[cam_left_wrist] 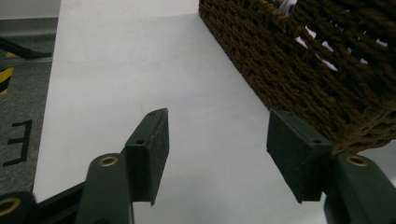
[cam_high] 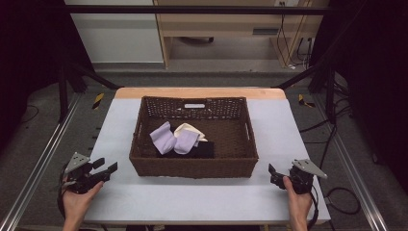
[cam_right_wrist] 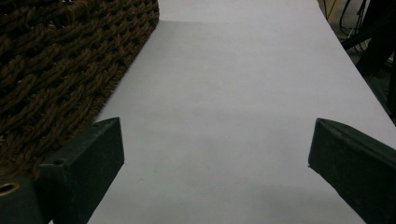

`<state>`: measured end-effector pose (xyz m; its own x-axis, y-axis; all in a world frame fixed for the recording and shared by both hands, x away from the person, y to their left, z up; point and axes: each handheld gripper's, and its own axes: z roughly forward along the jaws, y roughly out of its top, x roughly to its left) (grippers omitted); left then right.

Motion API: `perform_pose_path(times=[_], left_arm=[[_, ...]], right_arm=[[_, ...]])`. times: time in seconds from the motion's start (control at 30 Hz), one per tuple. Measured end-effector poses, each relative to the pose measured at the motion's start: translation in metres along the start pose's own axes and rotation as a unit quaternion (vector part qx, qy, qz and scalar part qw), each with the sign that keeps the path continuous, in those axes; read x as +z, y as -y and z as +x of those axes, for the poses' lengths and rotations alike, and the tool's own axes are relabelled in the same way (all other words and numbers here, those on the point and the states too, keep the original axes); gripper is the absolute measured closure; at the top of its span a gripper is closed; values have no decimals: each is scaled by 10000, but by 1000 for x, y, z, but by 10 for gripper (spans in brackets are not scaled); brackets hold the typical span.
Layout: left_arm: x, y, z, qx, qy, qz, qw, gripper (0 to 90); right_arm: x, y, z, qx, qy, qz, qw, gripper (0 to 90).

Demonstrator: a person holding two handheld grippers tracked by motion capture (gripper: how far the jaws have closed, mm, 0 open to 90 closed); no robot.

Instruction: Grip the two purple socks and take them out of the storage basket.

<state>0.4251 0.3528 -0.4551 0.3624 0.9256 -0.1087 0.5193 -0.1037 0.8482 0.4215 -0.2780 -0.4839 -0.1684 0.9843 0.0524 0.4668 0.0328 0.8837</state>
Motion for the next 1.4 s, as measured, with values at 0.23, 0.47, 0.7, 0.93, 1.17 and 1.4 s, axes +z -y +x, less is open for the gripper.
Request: perform_pose_path(times=[0.23,0.47,0.7,0.93,1.17,1.4], left_arm=[[-10,-8,-5,27,50,-250,9997,410],[-15,-19,-9,54,66,-423,9991,424],[-21,-28,-14,102,79,-561,9983,428],[-25,-33,-21,171,78,-598,9980,428],[-28,-49,-27,285,176,-740,9967,432],[-27,-72,-35,356,339,-954,9942,438]], right_arm=[[0,0,-1,140,30,8,9999,40],[1,1,-1,138,45,46,9999,40],[1,1,0,98,82,16,9999,39],[0,1,0,113,94,-30,9999,39],[0,1,0,104,94,0,9999,39],[0,1,0,101,113,-2,9999,39]])
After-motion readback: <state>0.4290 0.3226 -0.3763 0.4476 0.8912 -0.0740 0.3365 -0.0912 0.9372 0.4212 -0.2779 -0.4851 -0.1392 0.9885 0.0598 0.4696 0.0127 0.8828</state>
